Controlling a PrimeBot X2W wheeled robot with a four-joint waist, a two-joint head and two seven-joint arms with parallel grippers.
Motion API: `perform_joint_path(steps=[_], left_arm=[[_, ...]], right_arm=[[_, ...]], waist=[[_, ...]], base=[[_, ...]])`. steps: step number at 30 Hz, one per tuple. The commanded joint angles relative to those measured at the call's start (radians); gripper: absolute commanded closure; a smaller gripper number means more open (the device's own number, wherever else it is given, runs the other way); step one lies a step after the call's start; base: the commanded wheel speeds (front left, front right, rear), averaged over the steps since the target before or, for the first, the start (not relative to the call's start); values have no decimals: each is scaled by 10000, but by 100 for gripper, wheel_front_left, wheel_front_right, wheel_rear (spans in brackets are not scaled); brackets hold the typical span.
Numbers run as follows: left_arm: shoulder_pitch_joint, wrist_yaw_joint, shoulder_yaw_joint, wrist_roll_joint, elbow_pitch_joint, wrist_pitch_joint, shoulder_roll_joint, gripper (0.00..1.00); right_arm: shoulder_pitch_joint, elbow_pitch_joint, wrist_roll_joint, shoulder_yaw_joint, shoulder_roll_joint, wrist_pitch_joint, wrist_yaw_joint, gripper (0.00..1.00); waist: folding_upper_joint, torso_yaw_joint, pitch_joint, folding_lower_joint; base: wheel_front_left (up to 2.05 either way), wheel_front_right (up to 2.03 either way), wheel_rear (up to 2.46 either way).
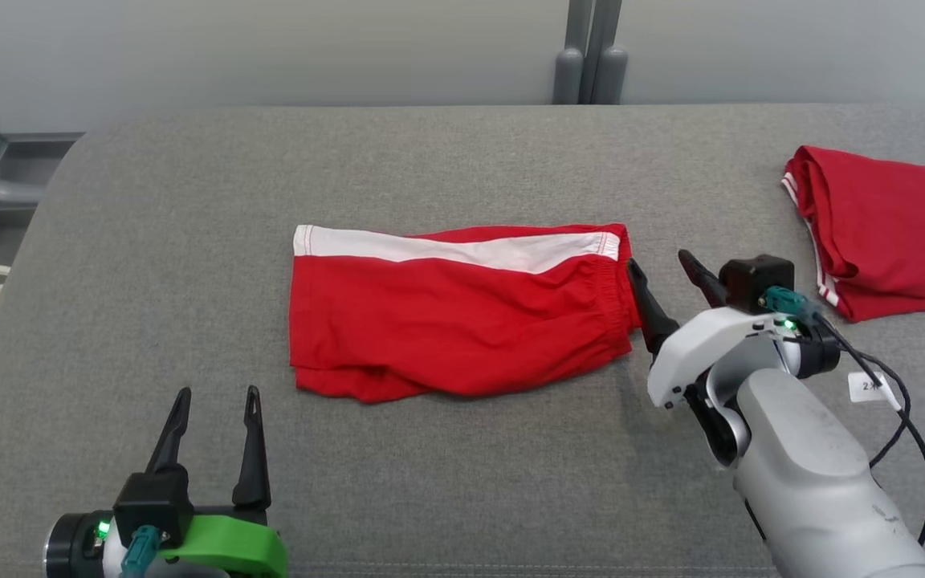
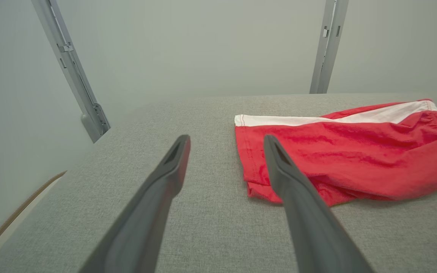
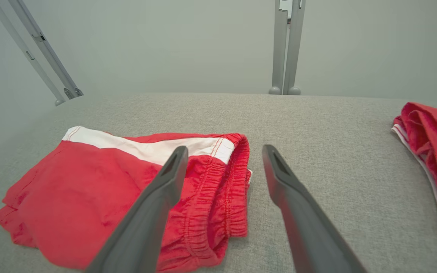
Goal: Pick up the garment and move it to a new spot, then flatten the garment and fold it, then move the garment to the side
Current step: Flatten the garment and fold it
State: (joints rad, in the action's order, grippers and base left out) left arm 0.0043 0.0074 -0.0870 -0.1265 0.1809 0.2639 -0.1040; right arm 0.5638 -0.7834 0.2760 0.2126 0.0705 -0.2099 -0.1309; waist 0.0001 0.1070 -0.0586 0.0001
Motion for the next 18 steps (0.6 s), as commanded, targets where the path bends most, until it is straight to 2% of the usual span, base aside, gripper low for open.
perform_joint_path(steps=[1, 9, 18], left_arm=[[-197, -48, -23, 79, 45, -4, 71, 0], [-649, -170, -237, 94, 204, -4, 217, 0], [-964, -242, -280, 124, 262, -4, 348, 0]], right_arm=[[291, -239, 55, 2, -23, -62, 5, 0], [1700, -2732, 164, -93, -71, -142, 5, 0], [2564, -4427, 194, -330, -68, -278, 5, 0]], waist=[[-1, 289, -294, -1], [-1, 802, -823, -1], [-1, 1122, -1339, -1]], base=[[0, 0, 0], [0, 0, 0], [0, 0, 0]])
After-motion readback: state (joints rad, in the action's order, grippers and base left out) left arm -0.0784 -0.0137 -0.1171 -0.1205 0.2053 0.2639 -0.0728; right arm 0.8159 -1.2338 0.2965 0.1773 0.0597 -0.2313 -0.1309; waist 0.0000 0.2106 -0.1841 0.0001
